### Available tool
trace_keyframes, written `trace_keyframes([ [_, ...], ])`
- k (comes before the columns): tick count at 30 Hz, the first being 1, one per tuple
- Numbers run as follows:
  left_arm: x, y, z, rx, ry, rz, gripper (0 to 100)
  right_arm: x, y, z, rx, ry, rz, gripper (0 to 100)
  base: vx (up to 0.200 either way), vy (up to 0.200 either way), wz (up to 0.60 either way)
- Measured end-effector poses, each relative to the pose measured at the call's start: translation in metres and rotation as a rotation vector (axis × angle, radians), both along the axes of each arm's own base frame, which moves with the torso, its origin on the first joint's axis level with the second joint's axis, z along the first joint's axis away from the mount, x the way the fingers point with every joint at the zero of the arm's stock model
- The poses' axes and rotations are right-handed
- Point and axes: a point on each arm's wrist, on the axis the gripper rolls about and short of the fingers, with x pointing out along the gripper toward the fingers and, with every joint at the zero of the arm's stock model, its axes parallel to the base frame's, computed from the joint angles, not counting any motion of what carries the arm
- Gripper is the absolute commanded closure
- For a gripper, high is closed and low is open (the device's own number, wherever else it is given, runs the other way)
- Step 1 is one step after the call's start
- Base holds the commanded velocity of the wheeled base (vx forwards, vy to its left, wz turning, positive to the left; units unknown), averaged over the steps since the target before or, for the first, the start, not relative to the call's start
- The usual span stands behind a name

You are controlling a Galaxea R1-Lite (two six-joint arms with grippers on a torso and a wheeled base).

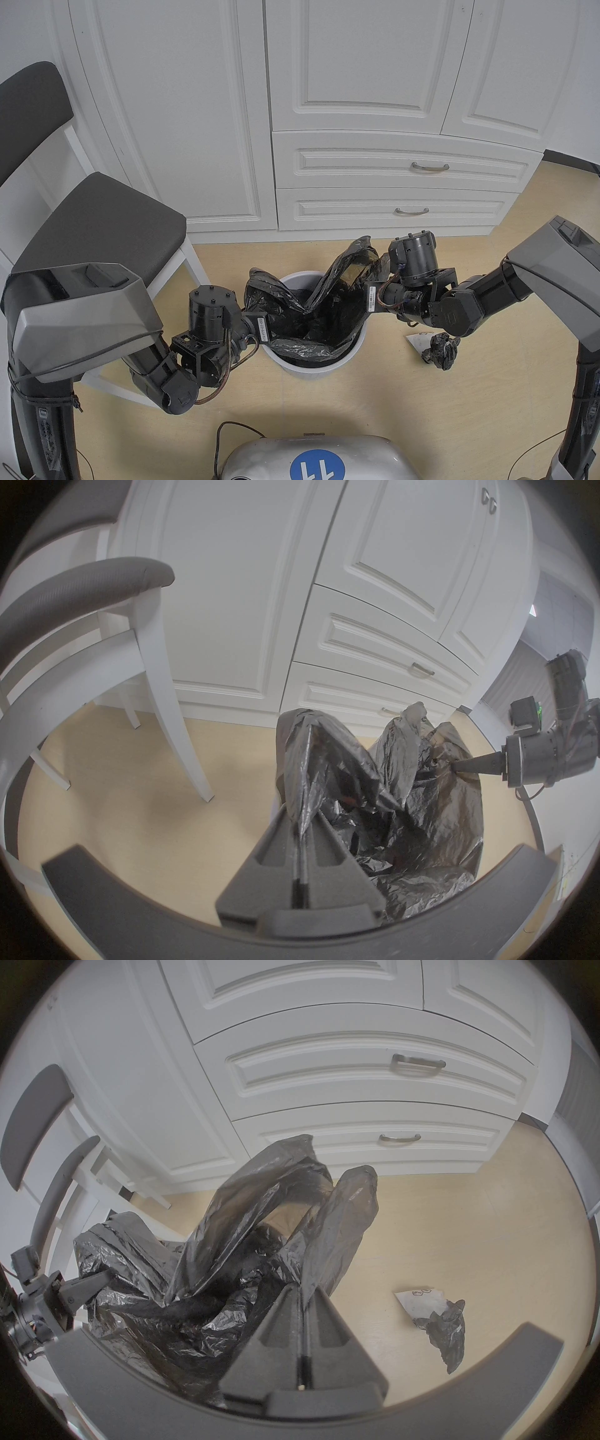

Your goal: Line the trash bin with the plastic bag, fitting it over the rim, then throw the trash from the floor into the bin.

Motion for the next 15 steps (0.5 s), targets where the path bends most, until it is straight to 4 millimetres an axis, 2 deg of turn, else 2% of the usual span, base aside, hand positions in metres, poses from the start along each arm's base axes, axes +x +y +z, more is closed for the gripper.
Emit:
trace_keyframes([
  [8, 0.008, 0.003, -0.011, -0.004, 0.002, 0.016, 100, 0.010, 0.003, -0.002, 0.042, -0.069, -0.003, 100, 0.000, 0.000, 0.00],
  [15, 0.008, 0.008, -0.022, 0.021, 0.033, 0.010, 100, 0.010, -0.002, -0.024, -0.016, -0.031, 0.015, 100, 0.000, 0.000, 0.00],
])
